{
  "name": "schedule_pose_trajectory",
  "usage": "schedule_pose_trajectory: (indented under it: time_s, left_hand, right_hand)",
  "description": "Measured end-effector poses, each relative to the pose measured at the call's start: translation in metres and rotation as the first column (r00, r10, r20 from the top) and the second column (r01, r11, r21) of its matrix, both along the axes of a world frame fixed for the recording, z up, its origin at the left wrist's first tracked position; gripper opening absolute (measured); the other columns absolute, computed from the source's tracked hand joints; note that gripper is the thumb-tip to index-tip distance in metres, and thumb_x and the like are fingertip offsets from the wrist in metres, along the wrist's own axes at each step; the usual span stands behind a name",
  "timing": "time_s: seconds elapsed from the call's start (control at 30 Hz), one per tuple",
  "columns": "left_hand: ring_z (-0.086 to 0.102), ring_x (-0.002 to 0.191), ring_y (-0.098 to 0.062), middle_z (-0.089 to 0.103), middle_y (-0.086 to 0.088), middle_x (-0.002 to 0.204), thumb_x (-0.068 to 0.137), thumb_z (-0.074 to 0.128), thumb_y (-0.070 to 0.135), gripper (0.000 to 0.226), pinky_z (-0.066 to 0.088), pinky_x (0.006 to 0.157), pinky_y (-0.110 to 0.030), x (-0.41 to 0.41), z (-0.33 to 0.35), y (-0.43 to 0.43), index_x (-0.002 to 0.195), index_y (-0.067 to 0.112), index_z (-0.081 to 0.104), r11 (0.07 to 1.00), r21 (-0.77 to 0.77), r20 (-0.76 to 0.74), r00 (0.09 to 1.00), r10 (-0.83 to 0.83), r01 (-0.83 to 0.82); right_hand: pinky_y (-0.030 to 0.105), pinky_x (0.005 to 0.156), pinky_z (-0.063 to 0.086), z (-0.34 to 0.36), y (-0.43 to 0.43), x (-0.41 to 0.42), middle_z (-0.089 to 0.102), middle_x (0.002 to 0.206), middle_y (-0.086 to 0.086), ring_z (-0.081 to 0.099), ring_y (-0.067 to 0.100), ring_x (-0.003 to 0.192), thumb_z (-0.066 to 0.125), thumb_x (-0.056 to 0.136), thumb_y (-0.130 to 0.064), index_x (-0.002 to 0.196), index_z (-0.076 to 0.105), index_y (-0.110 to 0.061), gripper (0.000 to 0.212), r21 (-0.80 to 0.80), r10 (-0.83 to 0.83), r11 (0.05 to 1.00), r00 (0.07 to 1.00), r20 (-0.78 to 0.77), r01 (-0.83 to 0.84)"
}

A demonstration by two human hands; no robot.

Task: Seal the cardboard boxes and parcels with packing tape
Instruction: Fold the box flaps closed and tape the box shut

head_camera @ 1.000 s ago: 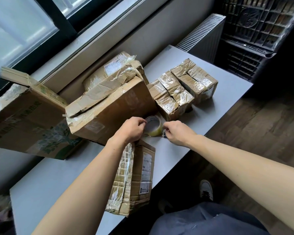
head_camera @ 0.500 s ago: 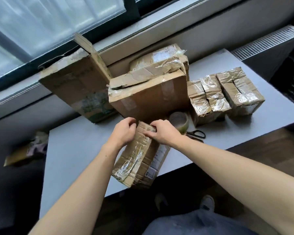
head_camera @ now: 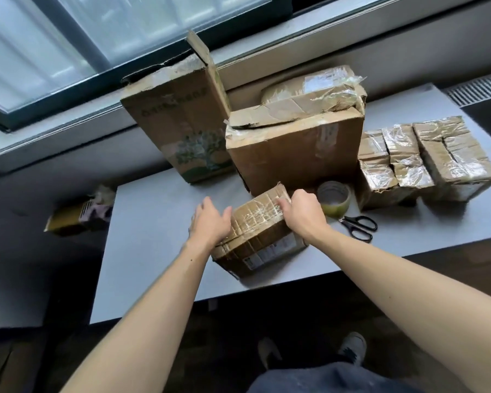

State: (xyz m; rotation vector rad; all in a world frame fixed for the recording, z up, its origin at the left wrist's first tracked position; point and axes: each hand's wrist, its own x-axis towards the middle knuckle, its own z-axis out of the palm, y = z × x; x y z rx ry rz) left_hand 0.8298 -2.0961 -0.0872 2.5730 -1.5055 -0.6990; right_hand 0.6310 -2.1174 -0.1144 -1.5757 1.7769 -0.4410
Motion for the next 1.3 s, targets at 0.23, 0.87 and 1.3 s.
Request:
schedule_pose_trajectory:
  time_s: [0.23, 0.87, 1.3]
  left_hand:
    - [0.054, 0.121, -0.036, 0.046, -0.017, 0.144, 0.088, 0.051, 0.069, 0.104, 0.053, 0.094, -0.043, 0.020, -0.009, 0.002, 0.153, 0.004, 0.001, 0.952, 0.242, -0.255, 0.935, 0.247, -0.185]
    - [0.061, 0.103, -0.036, 0.067, -0.017, 0.116, 0.092, 0.060, 0.055, 0.052, 0.040, 0.073, -0.031, 0.063, -0.038, 0.023, 0.105, 0.004, 0.061, 0.989, -0.095, -0.234, 0.968, 0.092, -0.117]
    - [0.056, 0.117, -0.030, 0.059, -0.010, 0.129, 0.094, 0.040, 0.068, 0.073, 0.045, 0.087, -0.038, 0.062, -0.032, 0.018, 0.126, 0.004, 0.055, 0.943, 0.148, -0.528, 0.782, 0.330, -0.298]
  right_hand:
    - [0.040, 0.079, 0.043, -0.001, 0.012, 0.021, 0.066, 0.111, 0.024, 0.060, 0.042, 0.105, 0.034, 0.108, -0.036, 0.108, 0.062, 0.002, 0.048, -0.052, -0.034, 0.998, 0.986, -0.164, 0.026]
    - [0.035, 0.082, 0.044, -0.024, 0.026, 0.076, 0.068, 0.111, 0.020, 0.060, 0.037, 0.109, 0.053, 0.099, -0.049, 0.107, 0.066, 0.001, 0.052, -0.007, -0.307, 0.952, 0.952, -0.017, 0.307]
    - [0.036, 0.093, 0.046, -0.018, 0.004, 0.052, 0.062, 0.129, 0.019, 0.057, 0.036, 0.119, 0.051, 0.095, -0.061, 0.128, 0.058, 0.004, 0.073, 0.205, -0.203, 0.961, 0.976, 0.076, 0.184]
